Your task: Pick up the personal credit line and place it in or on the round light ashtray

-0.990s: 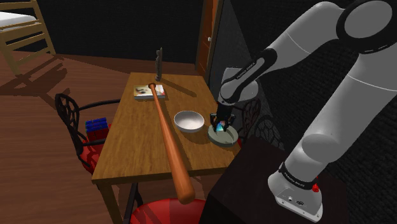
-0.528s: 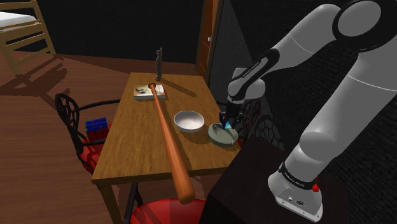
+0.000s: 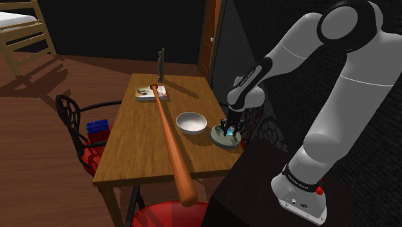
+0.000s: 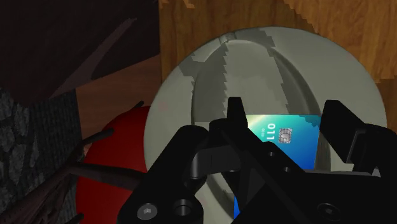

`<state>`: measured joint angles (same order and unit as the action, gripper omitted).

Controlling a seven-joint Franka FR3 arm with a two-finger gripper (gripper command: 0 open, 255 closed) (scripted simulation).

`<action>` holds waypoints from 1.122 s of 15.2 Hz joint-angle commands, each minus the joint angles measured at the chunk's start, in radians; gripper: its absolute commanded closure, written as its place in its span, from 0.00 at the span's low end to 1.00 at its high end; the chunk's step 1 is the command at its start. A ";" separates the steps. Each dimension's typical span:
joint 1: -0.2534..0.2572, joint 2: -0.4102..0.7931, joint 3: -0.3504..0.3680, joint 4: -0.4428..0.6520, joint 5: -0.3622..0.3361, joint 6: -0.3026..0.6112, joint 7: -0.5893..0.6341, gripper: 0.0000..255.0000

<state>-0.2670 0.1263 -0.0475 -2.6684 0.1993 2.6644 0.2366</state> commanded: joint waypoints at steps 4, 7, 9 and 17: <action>-0.009 0.101 0.017 0.014 0.045 0.085 -0.040 1.00; -0.009 0.101 0.018 0.014 0.045 0.085 -0.040 1.00; -0.009 0.101 0.018 0.014 0.045 0.085 -0.040 1.00; -0.009 0.101 0.018 0.014 0.045 0.085 -0.040 0.00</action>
<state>-0.2764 0.2269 -0.0294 -2.6541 0.2442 2.7495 0.1971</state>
